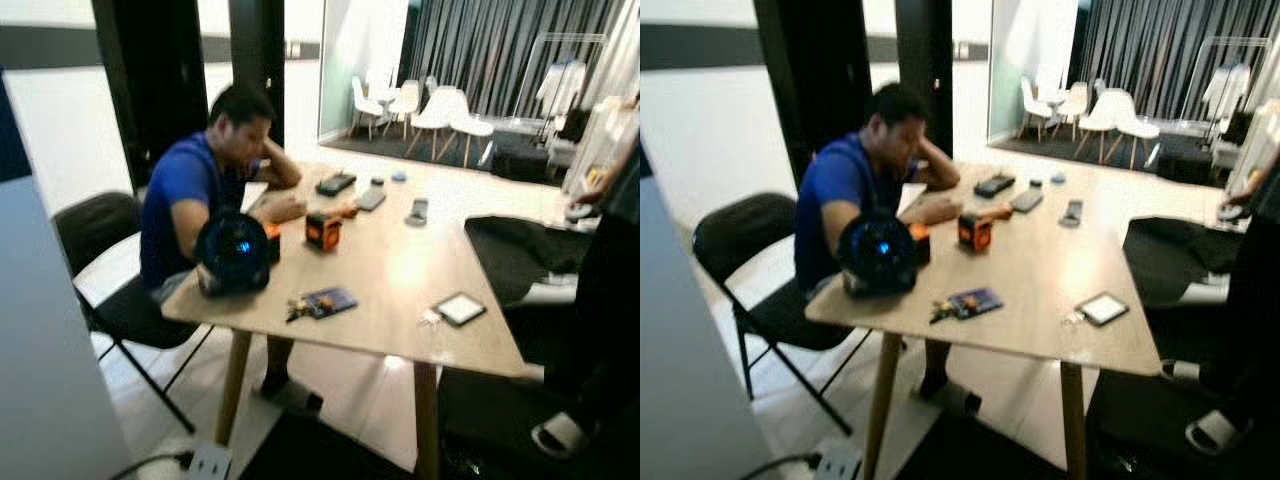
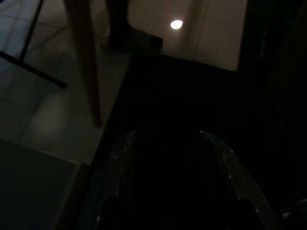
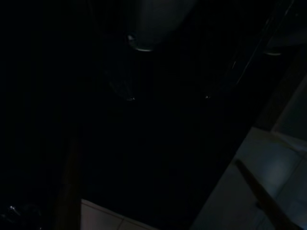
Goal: Hang keys on a hook
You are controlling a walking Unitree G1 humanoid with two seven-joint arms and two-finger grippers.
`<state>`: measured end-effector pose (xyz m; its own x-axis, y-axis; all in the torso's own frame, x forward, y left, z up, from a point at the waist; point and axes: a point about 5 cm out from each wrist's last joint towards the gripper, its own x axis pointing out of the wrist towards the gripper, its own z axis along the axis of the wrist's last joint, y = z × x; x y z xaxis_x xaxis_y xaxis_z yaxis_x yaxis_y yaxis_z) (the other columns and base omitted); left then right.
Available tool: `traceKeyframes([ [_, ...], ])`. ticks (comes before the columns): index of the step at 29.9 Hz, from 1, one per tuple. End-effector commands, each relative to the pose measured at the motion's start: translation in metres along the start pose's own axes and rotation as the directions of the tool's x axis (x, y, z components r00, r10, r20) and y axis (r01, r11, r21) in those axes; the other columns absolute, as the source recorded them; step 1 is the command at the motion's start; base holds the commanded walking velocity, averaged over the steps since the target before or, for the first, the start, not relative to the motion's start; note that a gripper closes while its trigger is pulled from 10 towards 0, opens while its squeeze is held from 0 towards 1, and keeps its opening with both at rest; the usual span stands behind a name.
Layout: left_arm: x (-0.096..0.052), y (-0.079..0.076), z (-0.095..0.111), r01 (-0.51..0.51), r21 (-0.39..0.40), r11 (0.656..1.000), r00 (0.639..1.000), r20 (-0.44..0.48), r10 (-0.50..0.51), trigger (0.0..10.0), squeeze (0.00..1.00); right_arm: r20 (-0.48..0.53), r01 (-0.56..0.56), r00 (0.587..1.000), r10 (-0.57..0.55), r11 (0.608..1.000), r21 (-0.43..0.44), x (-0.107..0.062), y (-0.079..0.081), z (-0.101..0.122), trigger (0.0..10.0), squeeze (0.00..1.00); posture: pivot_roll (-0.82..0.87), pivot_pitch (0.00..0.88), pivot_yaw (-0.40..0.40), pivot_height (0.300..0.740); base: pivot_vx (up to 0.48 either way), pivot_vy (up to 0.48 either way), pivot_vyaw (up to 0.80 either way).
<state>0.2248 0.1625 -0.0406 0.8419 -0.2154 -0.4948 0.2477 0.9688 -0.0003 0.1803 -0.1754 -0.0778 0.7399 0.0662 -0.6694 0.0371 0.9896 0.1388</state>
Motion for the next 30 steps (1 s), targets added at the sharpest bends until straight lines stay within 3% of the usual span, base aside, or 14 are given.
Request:
traceKeyframes([
  [1,-0.001,0.002,-0.003,-0.006,0.004,1.000,1.000,-0.021,0.006,10.0,0.00,-0.010,0.007,1.000,-0.007,1.000,0.003,-0.001,-0.001,-0.003,10.0,0.00,0.06,0.024,0.020,0.740,0.000,0.000,0.00],
  [14,0.001,0.001,0.000,0.003,0.011,1.000,1.000,-0.024,-0.002,10.0,0.00,-0.013,0.009,1.000,-0.009,1.000,0.007,-0.001,-0.001,-0.004,10.0,0.00,0.06,0.026,0.025,0.740,0.000,0.000,0.00],
  [20,0.002,0.001,0.001,-0.013,0.053,0.999,1.000,-0.018,0.014,10.0,0.00,-0.008,0.014,1.000,-0.014,1.000,0.009,-0.001,-0.002,-0.003,10.0,0.00,0.06,0.024,0.025,0.740,0.000,0.000,0.00],
  [24,0.002,-0.001,0.004,0.002,0.072,0.997,1.000,0.000,-0.002,10.0,0.00,0.047,0.102,0.993,-0.106,0.992,0.078,-0.002,-0.017,0.006,10.0,0.00,0.06,0.024,0.023,0.740,0.000,0.000,0.00],
  [30,0.002,-0.002,0.009,0.047,0.083,0.995,0.998,0.034,-0.050,10.0,0.00,0.137,0.145,0.978,-0.155,0.986,0.082,-0.002,-0.033,0.027,10.0,0.00,0.05,0.027,0.026,0.740,0.000,0.000,0.00],
])
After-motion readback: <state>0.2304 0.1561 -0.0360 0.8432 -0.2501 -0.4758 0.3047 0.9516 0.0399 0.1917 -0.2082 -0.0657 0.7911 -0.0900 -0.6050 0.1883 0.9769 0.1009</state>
